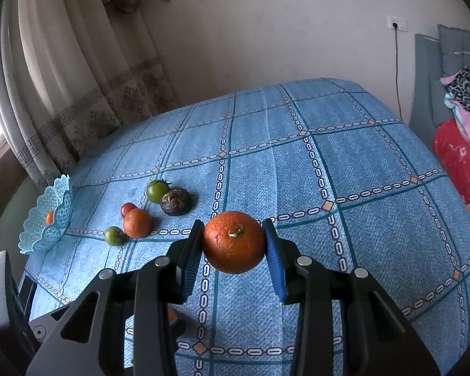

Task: Organize fruits
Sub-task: 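Carry both held oranges toward the blue basket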

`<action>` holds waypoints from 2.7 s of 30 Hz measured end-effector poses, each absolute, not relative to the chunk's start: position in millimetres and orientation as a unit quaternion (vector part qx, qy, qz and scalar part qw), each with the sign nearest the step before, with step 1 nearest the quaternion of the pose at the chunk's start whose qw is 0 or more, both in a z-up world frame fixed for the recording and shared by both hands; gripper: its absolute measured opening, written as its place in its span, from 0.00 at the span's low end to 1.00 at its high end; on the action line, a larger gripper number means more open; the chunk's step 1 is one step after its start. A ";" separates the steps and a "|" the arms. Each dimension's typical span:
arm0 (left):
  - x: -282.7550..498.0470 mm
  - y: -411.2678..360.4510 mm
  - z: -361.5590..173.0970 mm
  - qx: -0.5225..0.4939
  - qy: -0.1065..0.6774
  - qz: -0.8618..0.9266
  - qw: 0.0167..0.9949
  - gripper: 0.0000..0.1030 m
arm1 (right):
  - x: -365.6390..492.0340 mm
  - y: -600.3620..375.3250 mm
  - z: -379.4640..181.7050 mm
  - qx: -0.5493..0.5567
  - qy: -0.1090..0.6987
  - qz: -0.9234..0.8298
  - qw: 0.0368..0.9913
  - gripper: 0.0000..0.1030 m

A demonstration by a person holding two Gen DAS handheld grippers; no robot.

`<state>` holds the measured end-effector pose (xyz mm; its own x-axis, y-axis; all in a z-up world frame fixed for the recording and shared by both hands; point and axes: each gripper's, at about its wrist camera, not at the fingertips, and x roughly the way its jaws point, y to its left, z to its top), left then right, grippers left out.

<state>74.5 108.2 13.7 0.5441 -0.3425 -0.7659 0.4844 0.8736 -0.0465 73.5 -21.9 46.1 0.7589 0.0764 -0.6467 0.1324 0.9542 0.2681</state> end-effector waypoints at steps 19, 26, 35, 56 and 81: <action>61.0 119.6 10.0 0.075 0.417 -0.246 0.872 0.42 | 71.4 -20.8 47.3 0.152 0.345 -0.017 0.926 0.37; 55.6 135.3 26.5 0.064 0.403 -0.240 0.881 0.42 | 69.0 -21.3 52.6 0.153 0.339 -0.015 0.928 0.37; 59.6 169.9 58.5 0.049 0.365 -0.188 0.911 0.42 | 64.1 -16.3 59.5 0.152 0.332 -0.007 0.931 0.37; 85.1 268.8 85.5 0.026 0.307 -0.040 0.951 0.42 | 56.8 16.9 63.5 0.128 0.328 0.026 0.936 0.37; 119.3 400.9 86.4 -0.061 0.304 0.062 0.949 0.42 | 86.3 125.2 90.9 0.061 0.329 0.100 0.937 0.37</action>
<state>119.3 400.9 86.4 0.8070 0.0800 -0.5852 -0.1547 0.9848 -0.0787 86.3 125.2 90.9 0.7642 0.2270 -0.6038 -0.1474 0.9727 0.1791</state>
